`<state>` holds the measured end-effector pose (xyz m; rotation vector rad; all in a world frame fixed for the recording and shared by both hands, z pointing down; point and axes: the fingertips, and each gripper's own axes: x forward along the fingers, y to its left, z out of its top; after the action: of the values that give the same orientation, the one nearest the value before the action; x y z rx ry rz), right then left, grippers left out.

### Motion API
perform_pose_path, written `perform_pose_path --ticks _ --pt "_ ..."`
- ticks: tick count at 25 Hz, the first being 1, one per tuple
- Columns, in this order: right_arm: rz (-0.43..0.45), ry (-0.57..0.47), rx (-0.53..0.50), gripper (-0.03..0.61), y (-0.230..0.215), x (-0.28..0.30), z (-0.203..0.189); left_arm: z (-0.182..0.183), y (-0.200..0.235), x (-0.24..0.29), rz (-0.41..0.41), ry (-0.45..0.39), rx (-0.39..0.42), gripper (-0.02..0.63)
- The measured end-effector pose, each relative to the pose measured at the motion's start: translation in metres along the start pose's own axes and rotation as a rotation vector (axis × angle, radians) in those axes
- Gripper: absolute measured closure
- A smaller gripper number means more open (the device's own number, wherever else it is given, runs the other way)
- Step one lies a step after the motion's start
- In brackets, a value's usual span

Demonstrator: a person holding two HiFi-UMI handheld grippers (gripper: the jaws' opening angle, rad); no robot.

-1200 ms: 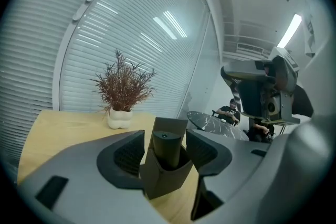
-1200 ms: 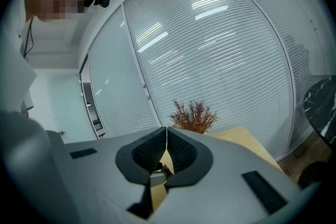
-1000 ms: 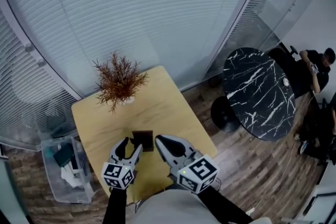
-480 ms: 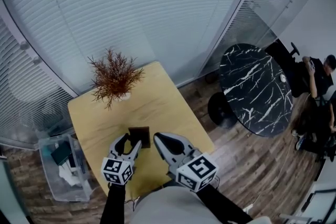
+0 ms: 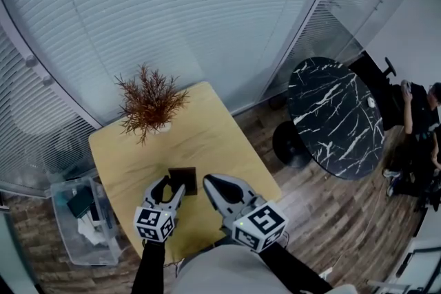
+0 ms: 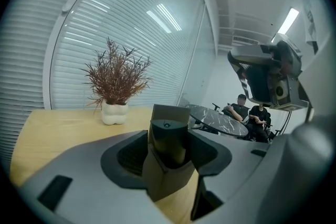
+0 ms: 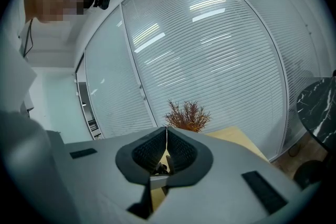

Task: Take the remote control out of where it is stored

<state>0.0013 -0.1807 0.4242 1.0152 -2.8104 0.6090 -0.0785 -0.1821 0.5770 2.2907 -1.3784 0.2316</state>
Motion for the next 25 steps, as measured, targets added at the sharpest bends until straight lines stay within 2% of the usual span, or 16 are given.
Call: perform_pose_path --ticks 9,25 --pt "-0.009 0.0 0.0 0.574 -0.003 -0.0007 0.0007 0.005 -0.0034 0.0008 -0.007 -0.029 -0.003 0.405" --pt "-0.01 0.003 0.001 0.574 -0.005 0.0022 0.0003 0.0043 -0.0023 0.0005 0.0 -0.042 -0.066 0.425"
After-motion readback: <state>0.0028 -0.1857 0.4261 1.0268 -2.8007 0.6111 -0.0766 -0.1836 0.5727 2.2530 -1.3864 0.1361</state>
